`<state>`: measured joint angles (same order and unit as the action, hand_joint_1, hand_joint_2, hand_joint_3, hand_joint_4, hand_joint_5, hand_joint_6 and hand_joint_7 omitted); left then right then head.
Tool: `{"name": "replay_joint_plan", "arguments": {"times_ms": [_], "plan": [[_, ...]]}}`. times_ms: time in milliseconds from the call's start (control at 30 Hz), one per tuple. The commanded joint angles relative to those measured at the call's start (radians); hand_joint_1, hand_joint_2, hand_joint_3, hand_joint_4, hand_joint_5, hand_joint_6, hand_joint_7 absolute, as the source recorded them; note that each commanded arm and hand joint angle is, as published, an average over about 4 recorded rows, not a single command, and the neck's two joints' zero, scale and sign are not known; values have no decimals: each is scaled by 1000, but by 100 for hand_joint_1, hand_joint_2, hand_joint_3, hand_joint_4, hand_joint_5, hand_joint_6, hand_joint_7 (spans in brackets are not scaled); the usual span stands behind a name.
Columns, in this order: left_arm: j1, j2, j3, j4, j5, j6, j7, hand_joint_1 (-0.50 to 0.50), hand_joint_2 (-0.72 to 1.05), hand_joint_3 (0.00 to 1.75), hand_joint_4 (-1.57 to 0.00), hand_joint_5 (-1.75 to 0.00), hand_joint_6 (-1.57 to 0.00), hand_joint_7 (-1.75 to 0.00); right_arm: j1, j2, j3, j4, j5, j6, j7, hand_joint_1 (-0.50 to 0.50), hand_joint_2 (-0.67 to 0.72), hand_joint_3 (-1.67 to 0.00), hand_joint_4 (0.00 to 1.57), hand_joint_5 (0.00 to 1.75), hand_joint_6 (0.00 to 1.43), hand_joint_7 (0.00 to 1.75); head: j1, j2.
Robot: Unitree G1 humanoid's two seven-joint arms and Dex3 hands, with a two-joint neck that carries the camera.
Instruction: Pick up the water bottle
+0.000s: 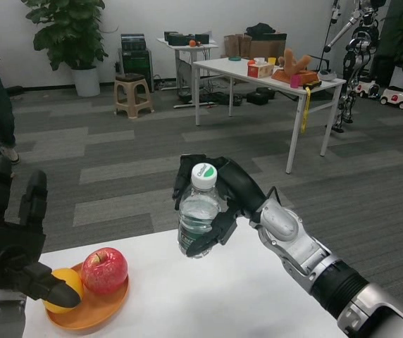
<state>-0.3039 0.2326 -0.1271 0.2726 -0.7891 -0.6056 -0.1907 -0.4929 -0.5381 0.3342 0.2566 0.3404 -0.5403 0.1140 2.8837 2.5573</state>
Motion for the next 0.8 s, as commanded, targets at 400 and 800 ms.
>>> {"name": "replay_joint_plan", "arguments": {"times_ms": [400, 800], "plan": [[-1, -1, 4, 3, 1, -5, 0, -32, -48, 9, 0, -10, 0, 0, -21, -18, -42, -4, 15, -7, -13, 42, -5, -56, 111, 126, 100, 126, -3, -9], [-11, -3, 3, 16, 1, -5, 0, -32, -46, 9, 0, -10, 0, 0, -21, -19, -47, 10, 15, -7, -13, 42, -3, -56, 111, 126, 100, 126, -3, -12]]}}
